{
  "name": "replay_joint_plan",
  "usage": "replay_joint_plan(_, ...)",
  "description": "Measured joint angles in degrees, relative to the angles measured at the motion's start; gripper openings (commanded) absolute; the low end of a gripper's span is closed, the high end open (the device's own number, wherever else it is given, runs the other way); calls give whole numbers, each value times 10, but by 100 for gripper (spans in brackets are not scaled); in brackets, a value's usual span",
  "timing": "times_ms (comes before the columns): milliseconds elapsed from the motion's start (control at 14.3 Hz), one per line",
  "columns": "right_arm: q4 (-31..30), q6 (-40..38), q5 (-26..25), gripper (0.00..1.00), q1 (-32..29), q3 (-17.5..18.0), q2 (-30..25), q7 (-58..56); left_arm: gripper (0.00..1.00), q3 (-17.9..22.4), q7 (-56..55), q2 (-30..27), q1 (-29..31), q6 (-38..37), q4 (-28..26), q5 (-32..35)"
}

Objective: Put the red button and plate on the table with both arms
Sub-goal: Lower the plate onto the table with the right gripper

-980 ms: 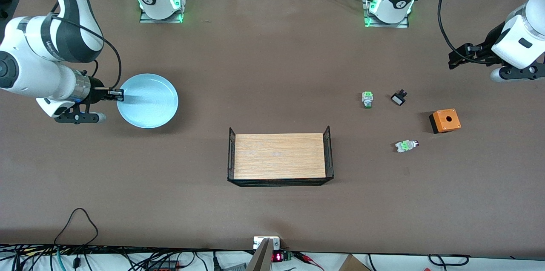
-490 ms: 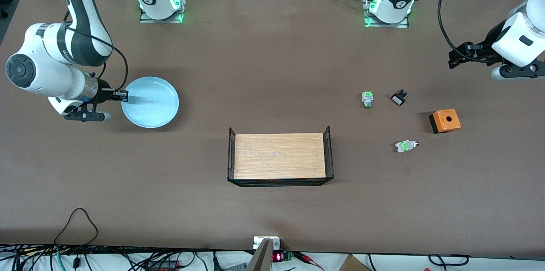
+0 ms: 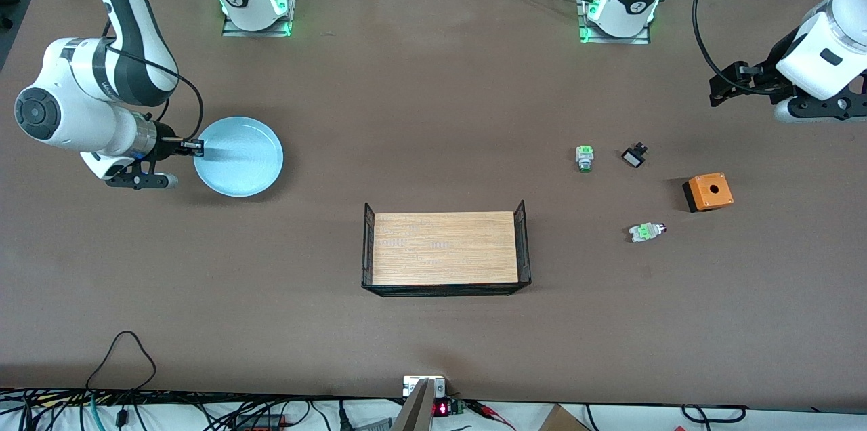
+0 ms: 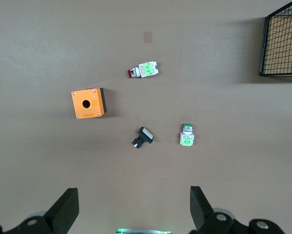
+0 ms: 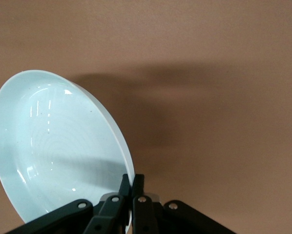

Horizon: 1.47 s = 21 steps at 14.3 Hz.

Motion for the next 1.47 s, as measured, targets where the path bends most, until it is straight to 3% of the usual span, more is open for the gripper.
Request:
replay_joint_plan(1120, -128, 175, 0, 0, -44, 0, 29, -118, 100, -1, 0, 3, 0, 1, 11, 0)
replay_joint_plan(1190, -128, 180, 0, 19, -46, 0, 33, -121, 100, -1, 1, 3, 0, 1, 11, 0)
replay_joint_plan(1260, -128, 181, 0, 71, -47, 0, 35, -121, 100, -1, 1, 3, 0, 1, 12, 0)
replay_joint_plan(1330, -128, 181, 0, 100, -47, 0, 35, -117, 100, -1, 1, 3, 0, 1, 12, 0)
replay_joint_plan(1470, -128, 181, 0, 100, -47, 1, 34, -104, 100, -1, 1, 4, 0, 1, 12, 0)
